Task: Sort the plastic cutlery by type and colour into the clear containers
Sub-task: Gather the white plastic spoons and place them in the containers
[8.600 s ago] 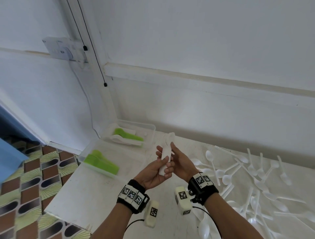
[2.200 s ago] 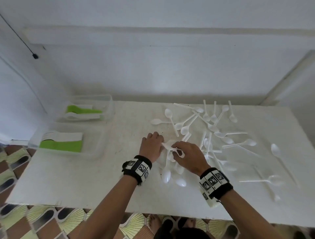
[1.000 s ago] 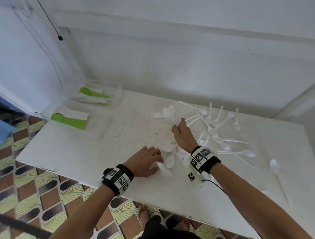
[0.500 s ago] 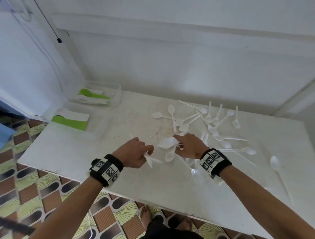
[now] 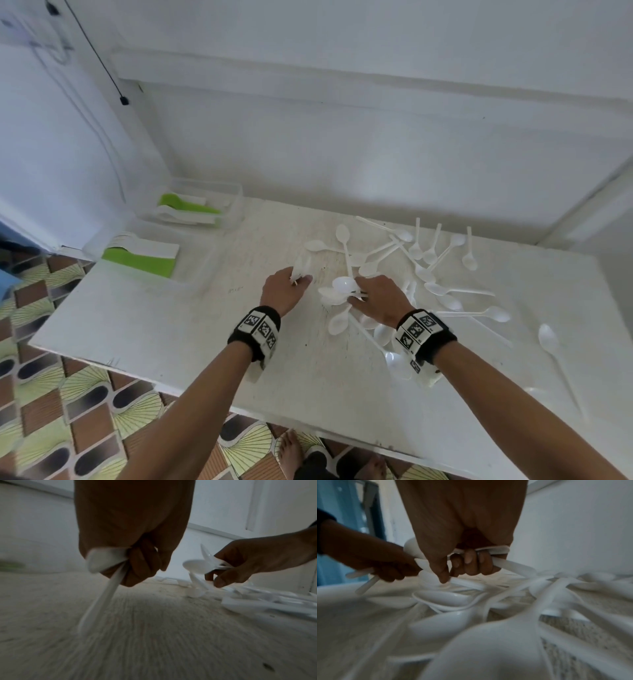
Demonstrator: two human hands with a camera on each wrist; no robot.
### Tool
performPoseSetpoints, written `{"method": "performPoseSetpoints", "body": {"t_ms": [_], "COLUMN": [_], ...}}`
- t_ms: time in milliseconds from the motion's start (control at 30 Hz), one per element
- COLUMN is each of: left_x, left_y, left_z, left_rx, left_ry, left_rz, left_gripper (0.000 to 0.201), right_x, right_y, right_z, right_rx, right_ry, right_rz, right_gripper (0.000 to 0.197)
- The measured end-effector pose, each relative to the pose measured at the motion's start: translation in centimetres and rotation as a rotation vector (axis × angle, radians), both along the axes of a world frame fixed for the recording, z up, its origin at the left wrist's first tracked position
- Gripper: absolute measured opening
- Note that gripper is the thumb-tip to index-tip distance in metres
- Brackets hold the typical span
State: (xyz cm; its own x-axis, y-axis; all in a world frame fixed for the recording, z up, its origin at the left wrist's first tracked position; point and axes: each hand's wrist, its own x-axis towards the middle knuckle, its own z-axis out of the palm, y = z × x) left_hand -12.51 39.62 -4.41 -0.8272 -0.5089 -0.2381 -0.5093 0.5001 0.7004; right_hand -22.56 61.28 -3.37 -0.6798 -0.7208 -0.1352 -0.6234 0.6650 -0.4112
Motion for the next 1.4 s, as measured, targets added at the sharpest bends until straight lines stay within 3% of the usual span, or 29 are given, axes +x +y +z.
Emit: {"method": "performPoseSetpoints", "body": {"t_ms": [167,233,300,433,500,600,667,733,833,933,1000,1067,1267,1333,1400], "left_x": [-2.0,-2.1,-2.0,-1.9,-1.8,-1.6,-1.6,-1.8,-2.5,-3.1,-3.2,-3.4,-4.6,-5.2,-5.8], "left_y": [1.5,2.4,3.1,3.5,3.2,2.1,1.0,0.2,-0.2,0.5,1.2,1.6,1.0,0.5,-0.3], "left_z": [-0.1,0.1,0.1,0.4,1.2,3.2,4.5,5.8,6.5,6.0,5.1,4.3,2.3,2.0,1.7], "left_rx": [-0.022,-0.056,-0.108,-0.065,-0.031,-0.013,-0.016,-0.001,0.2,0.516,0.582,0.606,0.682,0.632,0.698], "left_ry": [-0.281,-0.335,-0.362,-0.315,-0.256,-0.151,-0.071,0.027,0.19,0.262,0.285,0.314,0.328,0.34,0.341], "left_rz": [-0.074,-0.122,-0.174,-0.149,-0.165,-0.204,-0.24,-0.239,-0.065,0.075,0.093,0.12,0.164,0.29,0.403], "left_gripper": [0.067,0.069,0.058,0.026,0.027,0.03,0.023,0.016,0.017,0.013,0.013,0.014,0.041,0.04,0.038], "right_x": [-1.3,-2.0,-2.5,-2.9,-2.9,-2.5,-2.0,-1.7,-1.3,0.1,0.8,1.0,0.7,-0.6,-2.8], "right_y": [1.0,1.3,1.3,0.8,0.4,-0.3,-0.6,-1.0,-2.0,-3.5,-4.5,-5.3,-6.6,-7.2,-7.7], "right_z": [1.8,2.6,3.3,3.9,4.2,4.4,4.4,3.8,2.9,3.0,3.3,3.7,3.0,3.2,3.1], "right_rx": [-0.233,-0.273,-0.314,-0.345,-0.367,-0.308,-0.22,-0.112,-0.118,-0.361,-0.532,-0.626,-0.579,-0.569,-0.571], "right_ry": [-0.212,-0.286,-0.356,-0.377,-0.397,-0.406,-0.416,-0.363,-0.374,-0.693,-0.871,-0.931,-0.867,-0.844,-0.755], "right_rz": [-0.21,-0.284,-0.338,-0.338,-0.362,-0.364,-0.294,-0.194,-0.173,-0.235,-0.316,-0.403,-0.359,-0.474,-0.617], "right_gripper": [0.027,0.029,0.033,0.025,0.021,0.033,0.05,0.052,0.034,0.03,0.027,0.022,0.022,0.022,0.03]}}
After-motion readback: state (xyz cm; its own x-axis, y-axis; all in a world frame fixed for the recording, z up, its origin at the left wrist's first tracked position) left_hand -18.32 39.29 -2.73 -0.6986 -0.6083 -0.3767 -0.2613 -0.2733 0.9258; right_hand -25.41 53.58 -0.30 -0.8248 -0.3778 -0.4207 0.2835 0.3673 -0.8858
